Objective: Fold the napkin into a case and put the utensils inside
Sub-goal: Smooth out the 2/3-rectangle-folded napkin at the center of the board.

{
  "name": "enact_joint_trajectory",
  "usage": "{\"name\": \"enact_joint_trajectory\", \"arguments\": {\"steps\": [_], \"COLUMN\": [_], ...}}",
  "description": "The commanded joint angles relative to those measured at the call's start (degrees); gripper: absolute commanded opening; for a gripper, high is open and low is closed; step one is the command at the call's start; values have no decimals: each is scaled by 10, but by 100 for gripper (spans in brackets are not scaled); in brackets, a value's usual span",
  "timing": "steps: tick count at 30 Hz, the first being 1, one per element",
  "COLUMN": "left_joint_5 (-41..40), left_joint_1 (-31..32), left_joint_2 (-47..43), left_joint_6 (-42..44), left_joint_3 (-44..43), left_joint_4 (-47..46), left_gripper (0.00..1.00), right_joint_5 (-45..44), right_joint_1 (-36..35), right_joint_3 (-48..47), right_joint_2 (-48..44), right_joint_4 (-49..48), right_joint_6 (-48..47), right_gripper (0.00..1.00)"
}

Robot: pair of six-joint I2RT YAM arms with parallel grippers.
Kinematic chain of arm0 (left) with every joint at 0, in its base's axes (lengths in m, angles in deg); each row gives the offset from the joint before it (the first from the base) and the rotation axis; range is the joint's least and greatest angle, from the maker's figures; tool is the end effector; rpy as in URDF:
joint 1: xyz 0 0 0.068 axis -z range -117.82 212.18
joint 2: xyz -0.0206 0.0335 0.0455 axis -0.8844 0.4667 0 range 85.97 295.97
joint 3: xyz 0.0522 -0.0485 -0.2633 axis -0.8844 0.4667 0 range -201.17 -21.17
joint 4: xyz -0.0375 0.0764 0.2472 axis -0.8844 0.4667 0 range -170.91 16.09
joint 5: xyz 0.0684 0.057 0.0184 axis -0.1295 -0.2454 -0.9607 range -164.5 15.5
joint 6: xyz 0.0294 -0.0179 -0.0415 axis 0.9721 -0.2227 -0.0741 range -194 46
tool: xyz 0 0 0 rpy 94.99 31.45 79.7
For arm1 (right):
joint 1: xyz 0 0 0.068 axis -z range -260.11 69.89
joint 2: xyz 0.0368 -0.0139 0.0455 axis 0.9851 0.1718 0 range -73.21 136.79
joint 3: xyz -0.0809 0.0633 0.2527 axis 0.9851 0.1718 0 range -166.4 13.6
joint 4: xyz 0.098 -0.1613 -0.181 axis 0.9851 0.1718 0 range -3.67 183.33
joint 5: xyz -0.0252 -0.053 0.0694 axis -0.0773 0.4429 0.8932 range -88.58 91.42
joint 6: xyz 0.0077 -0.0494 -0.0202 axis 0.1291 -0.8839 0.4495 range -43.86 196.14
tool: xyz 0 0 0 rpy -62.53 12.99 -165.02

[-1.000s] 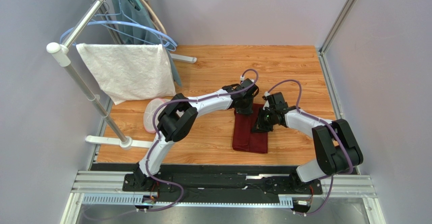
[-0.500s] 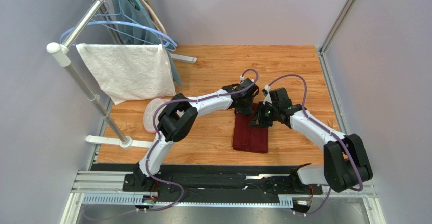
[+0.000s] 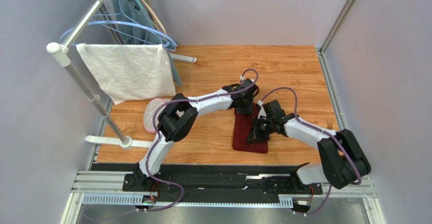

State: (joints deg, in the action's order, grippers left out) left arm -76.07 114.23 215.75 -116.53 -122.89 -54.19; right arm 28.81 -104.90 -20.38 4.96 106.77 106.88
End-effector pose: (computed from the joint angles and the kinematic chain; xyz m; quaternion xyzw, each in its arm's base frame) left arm 0.3061 -0.3910 0.1645 0.0750 0.9501 -0.2135 0.2148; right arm 0.2007 0.1107 0.1487 -0.0027 0.9493 0.3038 0.0812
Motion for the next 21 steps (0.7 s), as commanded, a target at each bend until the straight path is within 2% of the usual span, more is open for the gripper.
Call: {"name": "enact_joint_trajectory", "arguments": {"steps": [1,7,10,11,12,14,16,17,19,21], "left_joint_5": [-5,2,3,2,2,5,12,29,36,27], "left_joint_1": [2,2,2,2,2,0,-2,-4,-6,-8], "left_joint_2": [7,4,-16,-35,-44,-75,-101,-111,-138,-169], "left_joint_6": [-4,2,18,31,40,62,76,95,110,117], "left_joint_3": [-13,-15,-7,-3,6,12,13,16,20,60], "left_joint_4": [-18,-20,-23,-19,-18,-5,10,24,43,52], "left_gripper": [0,0,26,39,47,54,58,67,67,68], "right_joint_5": [-32,-87,-90,-92,-93,-92,-89,-89,-87,-88], "right_joint_1": [-2,-3,-3,-2,-2,-3,-1,-3,-3,-2], "right_joint_3": [15,6,5,5,5,5,5,5,5,2], "right_joint_2": [-7,1,7,7,7,8,15,15,19,22], "right_joint_4": [4,26,24,24,24,22,16,15,10,9], "right_joint_6": [-1,-2,-1,0,0,-1,0,-1,1,1], "right_gripper": [0,0,0,0,0,0,0,0,0,0]}}
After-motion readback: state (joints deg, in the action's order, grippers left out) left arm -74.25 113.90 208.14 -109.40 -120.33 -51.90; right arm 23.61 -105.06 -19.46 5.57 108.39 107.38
